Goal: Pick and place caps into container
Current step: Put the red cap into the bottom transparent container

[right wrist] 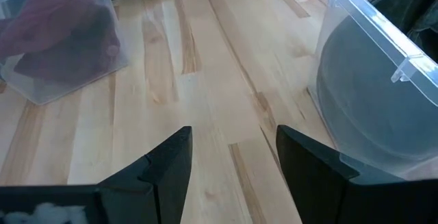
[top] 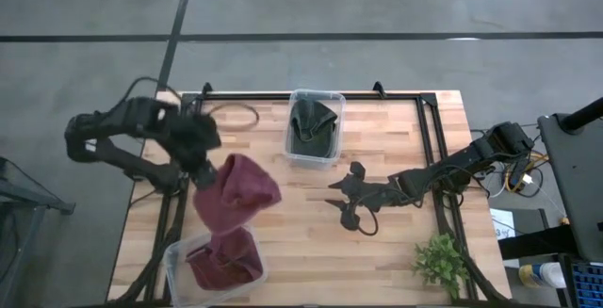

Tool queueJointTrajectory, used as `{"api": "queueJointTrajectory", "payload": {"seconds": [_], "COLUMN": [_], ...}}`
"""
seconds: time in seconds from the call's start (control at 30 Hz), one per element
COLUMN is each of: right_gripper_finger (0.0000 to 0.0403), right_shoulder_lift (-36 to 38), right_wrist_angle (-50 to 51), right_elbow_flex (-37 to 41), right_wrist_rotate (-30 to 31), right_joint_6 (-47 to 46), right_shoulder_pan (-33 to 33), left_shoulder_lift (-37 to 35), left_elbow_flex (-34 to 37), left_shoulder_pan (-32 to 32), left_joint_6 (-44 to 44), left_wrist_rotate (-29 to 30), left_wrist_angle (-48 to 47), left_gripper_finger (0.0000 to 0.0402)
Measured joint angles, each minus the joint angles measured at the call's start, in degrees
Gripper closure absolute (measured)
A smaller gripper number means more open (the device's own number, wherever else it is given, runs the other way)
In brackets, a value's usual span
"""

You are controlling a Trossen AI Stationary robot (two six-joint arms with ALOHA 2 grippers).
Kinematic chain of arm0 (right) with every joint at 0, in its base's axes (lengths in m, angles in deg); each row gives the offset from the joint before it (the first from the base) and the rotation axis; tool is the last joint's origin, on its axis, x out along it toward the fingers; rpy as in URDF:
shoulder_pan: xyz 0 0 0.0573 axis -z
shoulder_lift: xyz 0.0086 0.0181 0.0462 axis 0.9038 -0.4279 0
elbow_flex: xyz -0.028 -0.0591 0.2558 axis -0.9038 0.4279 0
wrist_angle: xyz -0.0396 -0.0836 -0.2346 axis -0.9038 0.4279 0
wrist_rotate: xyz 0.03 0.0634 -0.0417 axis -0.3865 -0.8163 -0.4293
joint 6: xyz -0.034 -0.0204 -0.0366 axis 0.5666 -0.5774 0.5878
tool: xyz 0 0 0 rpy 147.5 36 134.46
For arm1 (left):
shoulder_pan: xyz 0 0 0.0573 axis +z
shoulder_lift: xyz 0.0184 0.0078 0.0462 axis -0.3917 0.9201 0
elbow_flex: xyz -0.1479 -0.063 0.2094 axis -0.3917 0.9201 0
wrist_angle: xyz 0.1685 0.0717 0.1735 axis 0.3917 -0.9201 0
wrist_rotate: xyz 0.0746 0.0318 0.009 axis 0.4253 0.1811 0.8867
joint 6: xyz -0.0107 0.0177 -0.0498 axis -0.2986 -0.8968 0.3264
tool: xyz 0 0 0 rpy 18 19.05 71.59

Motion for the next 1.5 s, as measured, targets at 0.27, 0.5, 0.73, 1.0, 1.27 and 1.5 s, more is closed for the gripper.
{"api": "queueJointTrajectory", "payload": {"seconds": [0.27,0.5,0.73,1.0,1.27,1.5], "right_gripper_finger": [0.0195,0.0195,0.0195,0.0195,0.0195,0.0195], "right_shoulder_lift": [0.00,0.00,0.00,0.00,0.00,0.00], "right_wrist_angle": [-0.84,-0.89,-0.92,-0.91,-0.91,-0.91], "right_elbow_flex": [0.01,0.01,-0.01,-0.03,-0.06,-0.06], "right_wrist_rotate": [-0.01,-0.01,-0.03,-0.03,-0.04,-0.03], "right_joint_6": [0.00,0.00,0.00,0.00,0.00,0.00], "right_shoulder_pan": [0.00,0.00,0.00,0.00,0.00,0.00], "left_shoulder_lift": [3.07,5.69,8.95,12.03,18.18,24.41], "left_elbow_flex": [0.37,0.42,1.18,1.29,1.27,1.27], "left_shoulder_pan": [-17.39,-23.56,-26.92,-29.98,-30.41,-30.81], "left_joint_6": [15.84,25.24,26.98,27.28,25.07,18.63], "left_wrist_rotate": [4.72,3.30,-1.50,-3.62,-1.47,-2.61], "left_wrist_angle": [0.71,0.46,0.06,-0.72,0.00,0.81], "left_gripper_finger": [0.0395,0.0395,0.0395,0.0395,0.0388,0.0393]}}
